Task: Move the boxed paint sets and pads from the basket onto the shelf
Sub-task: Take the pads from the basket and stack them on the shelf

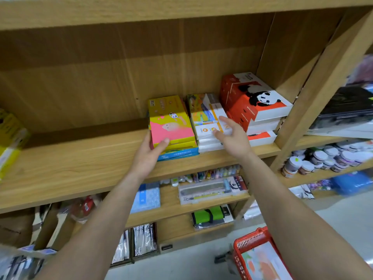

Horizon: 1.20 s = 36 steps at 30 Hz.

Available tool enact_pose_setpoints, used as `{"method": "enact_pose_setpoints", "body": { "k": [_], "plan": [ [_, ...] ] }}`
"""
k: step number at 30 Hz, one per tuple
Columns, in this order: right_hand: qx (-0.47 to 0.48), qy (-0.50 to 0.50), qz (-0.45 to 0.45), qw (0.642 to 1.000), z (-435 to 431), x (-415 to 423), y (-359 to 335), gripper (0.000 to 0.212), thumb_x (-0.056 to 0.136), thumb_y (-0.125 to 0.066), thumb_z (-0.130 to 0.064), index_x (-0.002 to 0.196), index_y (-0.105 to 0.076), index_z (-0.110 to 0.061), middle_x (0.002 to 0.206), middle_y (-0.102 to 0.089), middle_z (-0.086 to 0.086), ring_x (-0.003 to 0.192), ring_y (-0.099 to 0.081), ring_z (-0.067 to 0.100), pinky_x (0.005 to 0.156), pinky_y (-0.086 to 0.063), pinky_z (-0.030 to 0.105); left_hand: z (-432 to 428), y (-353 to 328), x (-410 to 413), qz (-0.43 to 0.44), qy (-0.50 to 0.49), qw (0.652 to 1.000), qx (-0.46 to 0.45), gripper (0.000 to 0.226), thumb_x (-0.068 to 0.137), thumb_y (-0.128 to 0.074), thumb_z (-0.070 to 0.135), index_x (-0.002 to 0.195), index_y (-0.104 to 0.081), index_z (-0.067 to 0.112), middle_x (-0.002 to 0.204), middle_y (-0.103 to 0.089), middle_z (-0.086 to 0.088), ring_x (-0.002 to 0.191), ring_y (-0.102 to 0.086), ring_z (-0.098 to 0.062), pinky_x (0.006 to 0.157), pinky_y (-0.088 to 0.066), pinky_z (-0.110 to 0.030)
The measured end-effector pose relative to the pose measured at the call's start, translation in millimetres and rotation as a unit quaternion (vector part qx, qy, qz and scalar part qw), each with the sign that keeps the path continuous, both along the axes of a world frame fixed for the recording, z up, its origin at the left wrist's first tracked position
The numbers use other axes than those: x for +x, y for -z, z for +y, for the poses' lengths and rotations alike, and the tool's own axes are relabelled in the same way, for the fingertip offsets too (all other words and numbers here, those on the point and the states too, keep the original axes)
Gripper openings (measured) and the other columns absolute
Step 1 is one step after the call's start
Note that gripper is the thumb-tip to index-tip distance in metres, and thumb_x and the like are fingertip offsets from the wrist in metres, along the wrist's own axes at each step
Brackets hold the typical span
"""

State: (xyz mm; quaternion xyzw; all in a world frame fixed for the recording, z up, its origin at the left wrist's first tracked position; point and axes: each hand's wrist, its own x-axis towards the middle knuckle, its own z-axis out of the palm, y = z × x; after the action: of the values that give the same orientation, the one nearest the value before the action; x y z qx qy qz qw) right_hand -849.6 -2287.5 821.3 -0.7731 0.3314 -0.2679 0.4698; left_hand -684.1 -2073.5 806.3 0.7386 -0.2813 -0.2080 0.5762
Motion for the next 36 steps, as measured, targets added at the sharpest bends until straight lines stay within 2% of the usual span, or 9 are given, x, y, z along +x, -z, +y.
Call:
{"method": "enact_pose_setpoints", "body": {
  "k": [4, 7, 10, 14, 23, 26, 30, 33, 36],
  "plan": [
    [-0.113, 0.075, 0.008, 0.991, 28, -17, 10, 0.044, 0.101, -0.067, -0.023, 0.143, -0.061, -0.011, 0.15, -0.054, 0.012, 0.142, -0.047, 0.028, 0.116, -0.036, 0.035, 13, 16, 15, -0.018, 0.053, 0.998, 0.024, 0.074, 0.068, -0.085, 0.044, 0.13, -0.048, 0.059, 0.127, -0.07, 0.025, 0.124, -0.063, -0.001, 0.106, -0.048, -0.031],
    [-0.16, 0.106, 0.016, 0.981, 50, -32, 23, 0.042, 0.099, -0.068, -0.017, 0.141, -0.064, -0.013, 0.155, -0.048, 0.014, 0.144, -0.043, 0.033, 0.117, -0.036, 0.041, 12, 21, 23, -0.066, 0.066, 0.994, 0.06, 0.092, 0.075, -0.084, 0.029, 0.153, -0.036, 0.04, 0.136, -0.066, 0.014, 0.128, -0.062, -0.013, 0.112, -0.046, -0.048],
    [-0.213, 0.14, -0.002, 0.967, 61, -40, 29, 0.043, 0.093, -0.071, -0.007, 0.135, -0.068, -0.012, 0.149, -0.054, 0.014, 0.135, -0.048, 0.036, 0.107, -0.04, 0.04, 0, 18, 20, -0.113, 0.066, 0.987, 0.098, 0.095, 0.078, -0.081, 0.031, 0.158, -0.029, 0.034, 0.132, -0.062, 0.023, 0.127, -0.061, -0.014, 0.109, -0.048, -0.042],
    [-0.223, 0.108, -0.005, 0.969, 57, -34, 23, 0.046, 0.093, -0.072, -0.01, 0.138, -0.066, -0.014, 0.142, -0.058, 0.01, 0.131, -0.051, 0.032, 0.104, -0.04, 0.034, -14, 20, 11, -0.181, 0.043, 0.973, 0.134, 0.089, 0.083, -0.081, 0.039, 0.155, -0.028, 0.041, 0.136, -0.068, 0.01, 0.12, -0.066, -0.02, 0.096, -0.054, -0.04],
    [-0.227, 0.089, 0.08, 0.966, 33, -18, 19, 0.046, 0.094, -0.074, -0.023, 0.138, -0.066, -0.018, 0.147, -0.055, 0.005, 0.135, -0.045, 0.031, 0.108, -0.026, 0.024, -18, 30, 14, -0.153, 0.061, 0.981, 0.099, 0.083, 0.081, -0.085, 0.022, 0.152, -0.042, 0.032, 0.117, -0.063, 0.027, 0.114, -0.068, -0.011, 0.102, -0.055, -0.042],
    [-0.223, 0.111, 0.053, 0.967, 37, -18, 14, 0.046, 0.095, -0.069, -0.03, 0.139, -0.066, -0.014, 0.144, -0.059, 0.004, 0.133, -0.047, 0.027, 0.113, -0.037, 0.035, -18, 31, 14, -0.137, 0.086, 0.983, 0.088, 0.089, 0.079, -0.084, 0.03, 0.153, -0.037, 0.042, 0.125, -0.065, 0.028, 0.12, -0.066, -0.009, 0.104, -0.054, -0.036],
    [-0.305, 0.045, 0.007, 0.951, 55, -1, 1, 0.05, 0.096, -0.063, -0.045, 0.138, -0.067, -0.018, 0.139, -0.065, 0.003, 0.13, -0.052, 0.021, 0.109, -0.04, 0.034, -14, 27, 13, -0.086, 0.122, 0.988, 0.042, 0.069, 0.071, -0.079, 0.055, 0.121, -0.041, 0.082, 0.114, -0.062, 0.05, 0.115, -0.059, 0.02, 0.092, -0.047, -0.007],
    [-0.323, 0.005, 0.059, 0.945, 52, 16, -1, 0.035, 0.1, -0.069, -0.033, 0.133, -0.072, -0.02, 0.142, -0.066, 0.005, 0.13, -0.059, 0.03, 0.109, -0.044, 0.049, -19, 24, 17, -0.089, 0.092, 0.991, 0.04, 0.06, 0.076, -0.065, 0.07, 0.132, -0.044, 0.068, 0.108, -0.073, 0.03, 0.114, -0.069, -0.004, 0.098, -0.055, -0.033],
    [-0.325, 0.01, 0.067, 0.943, 47, 22, 1, 0.032, 0.099, -0.071, -0.027, 0.13, -0.075, -0.019, 0.141, -0.068, 0.005, 0.126, -0.063, 0.033, 0.106, -0.045, 0.053, -20, 21, 22, -0.121, 0.087, 0.986, 0.072, 0.08, 0.074, -0.057, 0.081, 0.145, -0.039, 0.048, 0.104, -0.072, 0.022, 0.108, -0.07, -0.015, 0.099, -0.056, -0.044]
  ]
}}
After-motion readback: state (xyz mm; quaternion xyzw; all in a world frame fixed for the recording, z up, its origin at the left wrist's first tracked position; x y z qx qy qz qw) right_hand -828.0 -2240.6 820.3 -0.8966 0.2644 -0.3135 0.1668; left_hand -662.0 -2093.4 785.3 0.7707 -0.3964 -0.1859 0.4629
